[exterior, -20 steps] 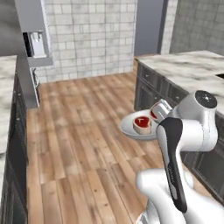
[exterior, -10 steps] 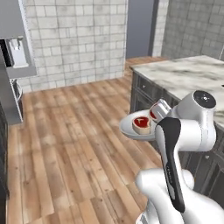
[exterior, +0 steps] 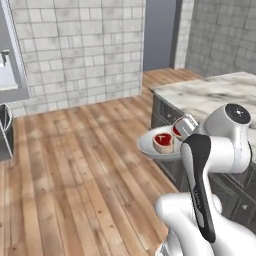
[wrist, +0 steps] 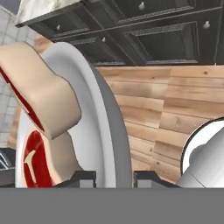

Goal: Place the bowl with the lemon and squash on the second highest shelf of the fridge. Place the bowl with the steaks on the top shelf of the fridge.

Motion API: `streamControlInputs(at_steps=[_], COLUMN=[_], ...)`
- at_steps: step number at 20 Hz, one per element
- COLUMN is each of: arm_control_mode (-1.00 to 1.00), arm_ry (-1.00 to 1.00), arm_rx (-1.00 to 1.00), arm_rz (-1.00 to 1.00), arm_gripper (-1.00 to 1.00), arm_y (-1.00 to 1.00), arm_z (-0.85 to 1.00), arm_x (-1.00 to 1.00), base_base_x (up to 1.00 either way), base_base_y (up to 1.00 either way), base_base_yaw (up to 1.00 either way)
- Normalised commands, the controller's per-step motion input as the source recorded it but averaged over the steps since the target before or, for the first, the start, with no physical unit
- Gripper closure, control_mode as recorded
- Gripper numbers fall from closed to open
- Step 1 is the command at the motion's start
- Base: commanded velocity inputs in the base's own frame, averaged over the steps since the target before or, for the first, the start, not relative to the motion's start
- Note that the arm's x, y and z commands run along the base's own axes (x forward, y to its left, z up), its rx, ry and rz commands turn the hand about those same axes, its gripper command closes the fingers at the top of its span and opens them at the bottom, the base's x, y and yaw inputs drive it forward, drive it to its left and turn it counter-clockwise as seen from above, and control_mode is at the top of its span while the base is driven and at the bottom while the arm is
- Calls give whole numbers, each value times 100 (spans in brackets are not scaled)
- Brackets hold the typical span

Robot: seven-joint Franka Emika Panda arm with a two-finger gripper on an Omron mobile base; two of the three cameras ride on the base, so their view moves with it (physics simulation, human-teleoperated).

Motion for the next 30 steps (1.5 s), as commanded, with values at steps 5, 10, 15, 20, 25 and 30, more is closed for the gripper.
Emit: streamControlInputs(at_steps=[5, 10, 15, 20, 25, 30], arm_control_mode=[100, 100, 100, 100, 100, 100], arm_ry=[0, 0, 0, 0, 0, 0], arm_rx=[0, 0, 0, 0, 0, 0], arm_rz=[0, 0, 0, 0, 0, 0], arm_gripper=[100, 100, 100, 100, 100, 100], arm_y=[0, 0, 0, 0, 0, 0], arm_z=[0, 0, 0, 0, 0, 0], arm_x=[0, 0, 0, 0, 0, 0], base_base_x=[100, 100, 100, 100, 100, 100], base_base_y=[-2, 0, 0, -6, -14, -24], base_base_yaw=[7, 7, 5, 2, 0, 0])
